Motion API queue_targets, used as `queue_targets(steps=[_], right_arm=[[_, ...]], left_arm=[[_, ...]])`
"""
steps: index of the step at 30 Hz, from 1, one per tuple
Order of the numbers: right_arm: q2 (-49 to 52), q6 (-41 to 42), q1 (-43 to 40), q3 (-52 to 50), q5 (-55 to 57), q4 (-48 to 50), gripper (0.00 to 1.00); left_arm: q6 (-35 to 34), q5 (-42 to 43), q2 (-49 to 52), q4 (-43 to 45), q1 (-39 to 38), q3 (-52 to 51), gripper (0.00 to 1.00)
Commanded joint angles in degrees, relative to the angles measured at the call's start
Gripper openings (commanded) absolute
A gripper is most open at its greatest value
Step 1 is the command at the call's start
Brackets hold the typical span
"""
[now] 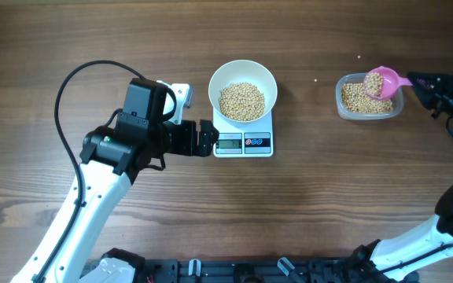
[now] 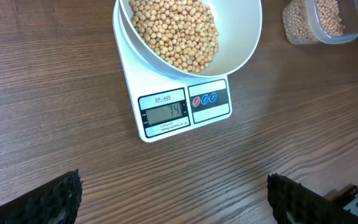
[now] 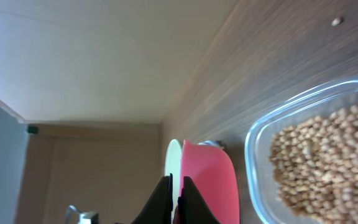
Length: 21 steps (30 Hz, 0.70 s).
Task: Scoop item into bowl and weigh 150g on scale
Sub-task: 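Lift the filled pink scoop up and left out of the tub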
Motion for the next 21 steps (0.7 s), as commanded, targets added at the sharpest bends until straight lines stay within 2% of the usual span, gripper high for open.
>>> queue_targets(steps=[1, 3, 6, 9, 18, 21], right_arm=[[0.6, 2.9, 2.9, -0.5, -4.2, 0.3, 0.04], [0.6, 4.0, 5.3, -0.5, -4.4, 1.2, 0.04], [0.6, 9.4, 9.6, -0.5, -6.0, 7.8, 0.04], [0.5, 18.7, 12.7, -0.5, -6.6, 16.5, 0.04], [0.4, 50.1, 23.2, -0.5, -4.9, 51.3, 0.04], [0.4, 55.4, 26.1, -0.5, -3.2, 57.0, 0.04]], left_arm=[[0.9, 0.7, 0.2, 0.2, -0.2, -0.4, 1.0], [0.9, 0.7, 0.2, 0.2, -0.2, -0.4, 1.0], [0.9, 0.7, 0.2, 0.2, -0.2, -0.4, 1.0], [0.9, 0.7, 0.2, 0.2, -0.2, -0.4, 1.0], [0.9, 0.7, 0.2, 0.2, -0.2, -0.4, 1.0], [0.9, 0.7, 0.2, 0.2, -0.2, -0.4, 1.0]])
